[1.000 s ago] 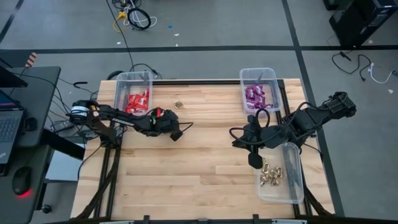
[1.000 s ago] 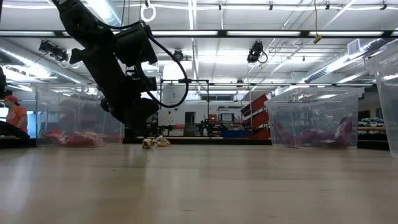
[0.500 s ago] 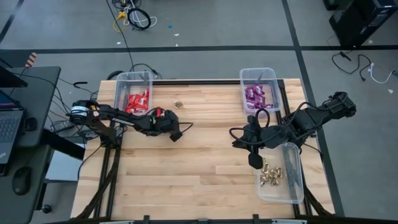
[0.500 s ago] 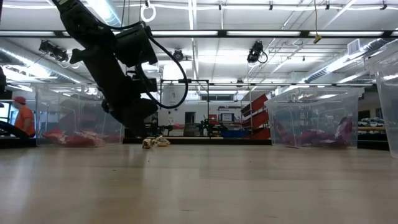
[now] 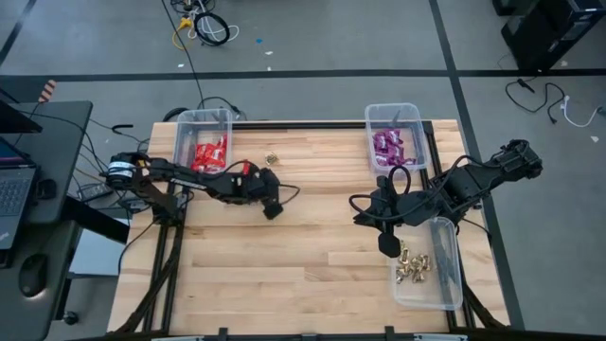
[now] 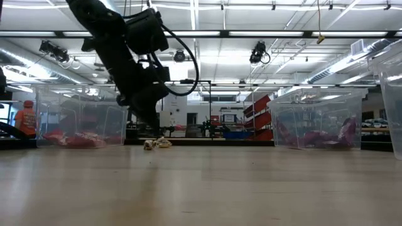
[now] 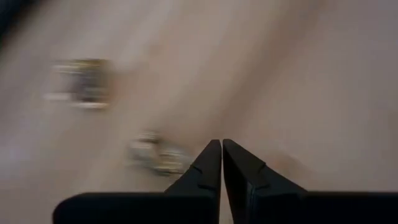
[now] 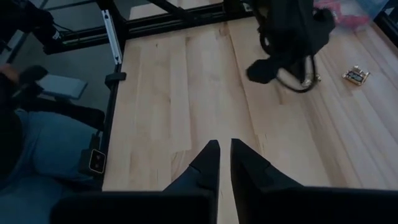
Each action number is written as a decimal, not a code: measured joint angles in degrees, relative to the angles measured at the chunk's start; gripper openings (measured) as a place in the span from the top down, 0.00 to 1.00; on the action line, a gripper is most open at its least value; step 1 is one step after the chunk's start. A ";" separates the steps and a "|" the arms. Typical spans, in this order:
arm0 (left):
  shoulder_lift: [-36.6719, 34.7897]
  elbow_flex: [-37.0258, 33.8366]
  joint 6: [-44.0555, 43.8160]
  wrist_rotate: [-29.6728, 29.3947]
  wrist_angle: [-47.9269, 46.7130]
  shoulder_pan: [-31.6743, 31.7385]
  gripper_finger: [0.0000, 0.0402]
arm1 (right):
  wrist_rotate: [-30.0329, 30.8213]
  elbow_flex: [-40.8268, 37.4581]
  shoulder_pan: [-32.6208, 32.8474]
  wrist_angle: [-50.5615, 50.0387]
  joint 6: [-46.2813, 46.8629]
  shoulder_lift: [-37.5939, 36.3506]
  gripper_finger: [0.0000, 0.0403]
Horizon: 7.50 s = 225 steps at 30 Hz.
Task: Sort candy
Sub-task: Put the yellow candy into the bottom right transparent bin
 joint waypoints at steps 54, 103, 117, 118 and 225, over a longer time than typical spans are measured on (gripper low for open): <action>6.75 9.40 15.47 -1.81 -8.98 4.97 0.82 | -0.68 -0.02 -0.51 0.28 0.44 0.00 0.94; 11.70 9.40 63.07 21.12 -3.62 13.83 0.59 | -3.50 -0.02 -0.48 -1.18 -2.82 0.00 0.94; 12.69 9.52 59.53 22.08 -3.25 15.86 0.67 | -3.50 -0.02 -0.48 -1.14 -2.84 0.00 0.94; 12.72 9.50 58.87 22.77 -3.27 16.36 0.68 | -3.50 -0.02 -0.48 -1.13 -2.84 0.00 0.94; -10.56 9.37 30.83 57.51 50.53 9.55 1.00 | 21.97 -25.64 -12.11 94.66 -40.39 19.19 0.80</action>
